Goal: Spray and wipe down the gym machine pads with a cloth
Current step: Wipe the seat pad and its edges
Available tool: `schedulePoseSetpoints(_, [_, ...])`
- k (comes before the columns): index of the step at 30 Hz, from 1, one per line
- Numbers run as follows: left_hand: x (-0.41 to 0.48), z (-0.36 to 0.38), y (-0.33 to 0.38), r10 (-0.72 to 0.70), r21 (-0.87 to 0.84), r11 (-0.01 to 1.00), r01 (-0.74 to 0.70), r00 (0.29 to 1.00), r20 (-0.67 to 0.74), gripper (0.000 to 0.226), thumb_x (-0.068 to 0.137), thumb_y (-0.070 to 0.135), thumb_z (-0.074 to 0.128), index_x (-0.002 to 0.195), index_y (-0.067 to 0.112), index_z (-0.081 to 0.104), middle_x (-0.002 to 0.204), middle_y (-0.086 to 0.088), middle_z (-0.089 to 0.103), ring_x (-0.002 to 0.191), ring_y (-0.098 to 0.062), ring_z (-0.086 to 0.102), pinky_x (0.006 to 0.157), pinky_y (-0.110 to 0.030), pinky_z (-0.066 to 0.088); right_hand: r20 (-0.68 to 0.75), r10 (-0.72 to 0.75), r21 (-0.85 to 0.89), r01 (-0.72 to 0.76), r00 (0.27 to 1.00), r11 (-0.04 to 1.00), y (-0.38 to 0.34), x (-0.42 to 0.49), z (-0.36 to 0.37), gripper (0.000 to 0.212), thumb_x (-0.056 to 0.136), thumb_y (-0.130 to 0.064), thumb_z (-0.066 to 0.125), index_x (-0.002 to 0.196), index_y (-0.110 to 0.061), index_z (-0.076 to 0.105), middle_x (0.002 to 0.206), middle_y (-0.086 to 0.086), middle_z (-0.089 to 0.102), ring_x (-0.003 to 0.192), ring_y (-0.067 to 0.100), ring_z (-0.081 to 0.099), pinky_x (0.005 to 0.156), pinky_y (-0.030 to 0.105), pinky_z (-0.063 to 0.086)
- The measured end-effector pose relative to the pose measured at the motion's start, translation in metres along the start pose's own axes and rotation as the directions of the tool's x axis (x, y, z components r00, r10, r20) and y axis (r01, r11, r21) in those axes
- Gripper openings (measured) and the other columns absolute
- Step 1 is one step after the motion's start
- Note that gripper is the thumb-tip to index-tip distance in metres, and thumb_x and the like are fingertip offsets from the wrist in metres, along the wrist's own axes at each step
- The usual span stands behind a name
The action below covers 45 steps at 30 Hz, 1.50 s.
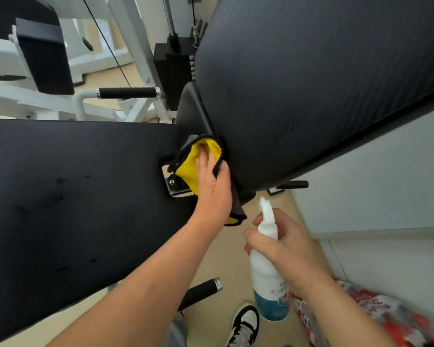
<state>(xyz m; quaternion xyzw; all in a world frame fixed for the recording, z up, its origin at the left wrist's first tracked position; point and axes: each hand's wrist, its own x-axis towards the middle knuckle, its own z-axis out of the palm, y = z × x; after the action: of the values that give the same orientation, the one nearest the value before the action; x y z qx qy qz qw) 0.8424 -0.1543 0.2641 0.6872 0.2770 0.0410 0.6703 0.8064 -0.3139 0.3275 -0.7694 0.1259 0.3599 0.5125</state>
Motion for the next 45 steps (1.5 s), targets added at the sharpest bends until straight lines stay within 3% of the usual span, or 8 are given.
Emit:
schedulePoseSetpoints(5, [-0.04,0.022,-0.02,-0.321,-0.174,0.941,0.292,0.931,-0.173,0.057,0.109,0.054,0.031,0.163,0.045,0.014,0.168,0.009,0.028,0.152,-0.02,0.03,0.111,-0.03,0.027,-0.058,-0.006,0.063,0.009,0.998,0.998,0.019,0.006,-0.007,0.022,0.091,-0.029,0.081,0.105,-0.031,0.064,0.086,0.006,0.082,0.073,0.014,0.072,0.067,0.03,0.05])
schedulePoseSetpoints(15, [-0.078,-0.037,-0.064,-0.545,-0.198,0.838,0.508,0.758,-0.359,0.045,0.103,0.053,0.047,0.133,0.023,0.062,0.126,0.0,0.068,0.116,-0.024,0.065,0.109,-0.049,0.05,-0.003,-0.051,0.074,0.051,0.999,0.996,0.046,0.016,0.015,0.04,0.092,-0.032,0.082,0.119,-0.049,0.059,0.095,0.004,0.078,0.087,0.019,0.073,0.07,0.03,0.052])
schedulePoseSetpoints(24, [-0.103,-0.061,-0.039,-0.467,-0.248,0.882,0.402,0.817,-0.337,0.012,0.103,0.046,0.057,0.098,0.037,0.064,0.105,0.01,0.07,0.1,-0.009,0.065,0.073,-0.025,0.05,0.076,-0.092,0.068,0.087,0.993,0.994,0.049,0.03,0.043,0.039,0.095,-0.039,0.078,0.125,-0.054,0.059,0.099,0.002,0.078,0.094,0.02,0.073,0.076,0.03,0.055])
schedulePoseSetpoints(31, [-0.103,-0.067,-0.033,-0.359,-0.205,0.929,0.307,0.879,-0.315,0.014,0.104,0.041,0.056,0.097,0.036,0.067,0.099,0.012,0.072,0.093,-0.002,0.067,0.068,-0.016,0.049,0.051,-0.095,0.119,0.088,0.994,0.989,0.058,0.039,0.048,0.034,0.084,-0.048,0.08,0.113,-0.047,0.063,0.095,0.008,0.08,0.094,0.031,0.078,0.075,0.035,0.061])
schedulePoseSetpoints(37, [-0.113,-0.055,-0.024,0.171,0.175,0.975,-0.136,0.964,-0.203,0.026,0.107,0.045,0.046,0.094,0.031,0.063,0.081,0.004,0.063,0.073,0.0,0.059,0.064,-0.016,0.049,0.014,-0.127,0.199,0.122,0.992,0.972,0.065,0.036,0.038,0.036,0.075,-0.048,0.081,0.106,-0.054,0.065,0.091,0.01,0.082,0.09,0.033,0.079,0.078,0.044,0.064])
schedulePoseSetpoints(40, [-0.108,-0.04,-0.036,0.647,0.566,0.523,-0.637,0.729,0.223,0.031,0.104,0.028,0.051,0.131,0.015,0.06,0.14,-0.007,0.062,0.132,-0.029,0.058,0.111,-0.046,0.046,-0.001,-0.123,0.192,0.121,0.992,0.974,0.069,0.036,0.026,0.04,0.077,-0.036,0.09,0.112,-0.043,0.072,0.092,0.006,0.084,0.087,0.028,0.08,0.078,0.043,0.064])
schedulePoseSetpoints(42, [-0.092,-0.027,-0.044,0.661,0.655,0.113,-0.747,0.549,0.512,0.051,0.099,0.015,0.053,0.149,0.008,0.05,0.163,-0.015,0.038,0.152,-0.036,0.034,0.124,-0.057,0.028,-0.02,-0.119,0.154,0.12,0.993,0.981,0.072,0.037,0.015,0.045,0.074,-0.03,0.092,0.115,-0.035,0.074,0.096,-0.006,0.085,0.086,0.012,0.08,0.067,0.026,0.062])
schedulePoseSetpoints(45, [-0.05,-0.022,-0.043,0.499,0.625,-0.313,-0.715,0.437,0.749,0.06,0.095,0.014,0.048,0.155,0.007,0.043,0.165,-0.013,0.036,0.155,-0.033,0.026,0.129,-0.052,0.012,-0.092,-0.078,0.146,0.091,0.993,0.985,0.082,0.036,-0.003,0.032,0.085,-0.015,0.089,0.108,-0.029,0.073,0.083,-0.006,0.084,0.068,0.006,0.077,0.056,0.016,0.054])
